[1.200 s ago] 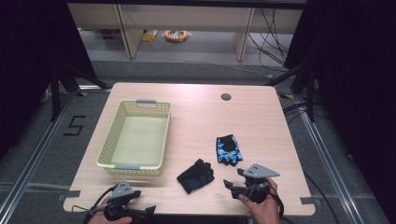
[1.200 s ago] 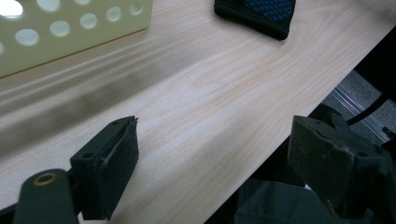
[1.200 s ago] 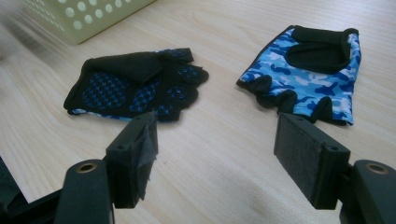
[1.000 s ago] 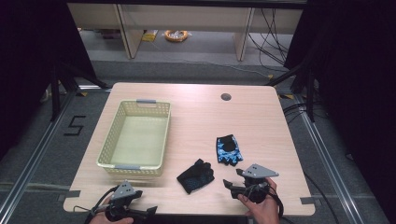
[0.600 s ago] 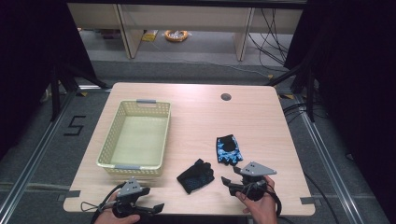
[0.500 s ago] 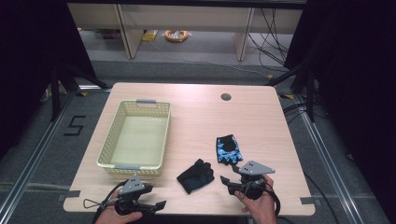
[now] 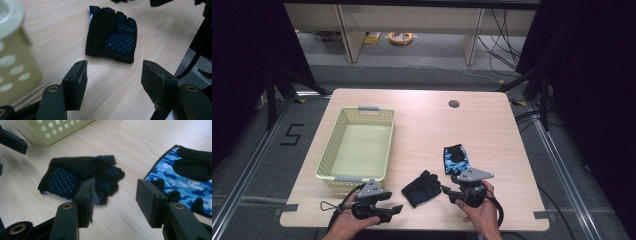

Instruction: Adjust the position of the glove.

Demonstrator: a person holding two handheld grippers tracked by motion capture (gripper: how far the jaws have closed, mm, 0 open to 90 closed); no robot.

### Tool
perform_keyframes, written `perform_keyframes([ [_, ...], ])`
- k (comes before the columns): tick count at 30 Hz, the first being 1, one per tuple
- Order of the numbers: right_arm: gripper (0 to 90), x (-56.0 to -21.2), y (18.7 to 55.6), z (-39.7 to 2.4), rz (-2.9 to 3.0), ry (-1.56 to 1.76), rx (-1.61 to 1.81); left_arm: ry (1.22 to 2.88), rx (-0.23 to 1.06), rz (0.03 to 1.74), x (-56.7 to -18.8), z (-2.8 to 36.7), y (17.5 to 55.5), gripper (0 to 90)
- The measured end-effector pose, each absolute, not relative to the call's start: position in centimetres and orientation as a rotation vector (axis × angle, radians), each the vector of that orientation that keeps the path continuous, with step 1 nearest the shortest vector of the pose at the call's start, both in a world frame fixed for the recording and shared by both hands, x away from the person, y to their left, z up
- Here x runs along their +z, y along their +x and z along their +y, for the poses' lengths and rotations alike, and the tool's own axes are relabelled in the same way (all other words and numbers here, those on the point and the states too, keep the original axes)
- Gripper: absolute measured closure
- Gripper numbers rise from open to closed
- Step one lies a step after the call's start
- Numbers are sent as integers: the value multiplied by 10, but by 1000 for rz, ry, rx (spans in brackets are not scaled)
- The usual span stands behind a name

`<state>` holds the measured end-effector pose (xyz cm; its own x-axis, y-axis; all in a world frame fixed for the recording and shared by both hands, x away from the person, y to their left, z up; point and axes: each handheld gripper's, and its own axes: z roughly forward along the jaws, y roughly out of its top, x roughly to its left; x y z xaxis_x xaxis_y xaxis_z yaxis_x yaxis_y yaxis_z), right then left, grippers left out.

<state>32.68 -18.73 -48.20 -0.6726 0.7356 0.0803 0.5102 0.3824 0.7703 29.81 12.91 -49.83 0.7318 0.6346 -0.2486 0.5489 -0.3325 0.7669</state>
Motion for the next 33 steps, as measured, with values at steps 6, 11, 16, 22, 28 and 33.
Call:
perform_keyframes([
  [6, 544, -487, 338, -176, 2429, 1097, 1142, 2056, 139, 906, -504, 114, 308, 422],
  [11, 558, -493, 345, -170, 2461, 1070, 1136, 2079, 159, 913, -508, 106, 313, 416],
  [16, 570, -496, 347, -164, 2474, 1054, 1096, 2103, 179, 914, -509, 100, 318, 405],
  [22, 583, -500, 348, -158, 2469, 1058, 1086, 2100, 196, 944, -512, 91, 322, 394],
  [28, 628, -505, 349, -157, 2516, 1077, 996, 2090, 192, 950, -508, 90, 325, 377],
  [33, 688, -508, 347, -157, 2513, 1065, 1003, 2075, 190, 949, -508, 87, 327, 366],
])
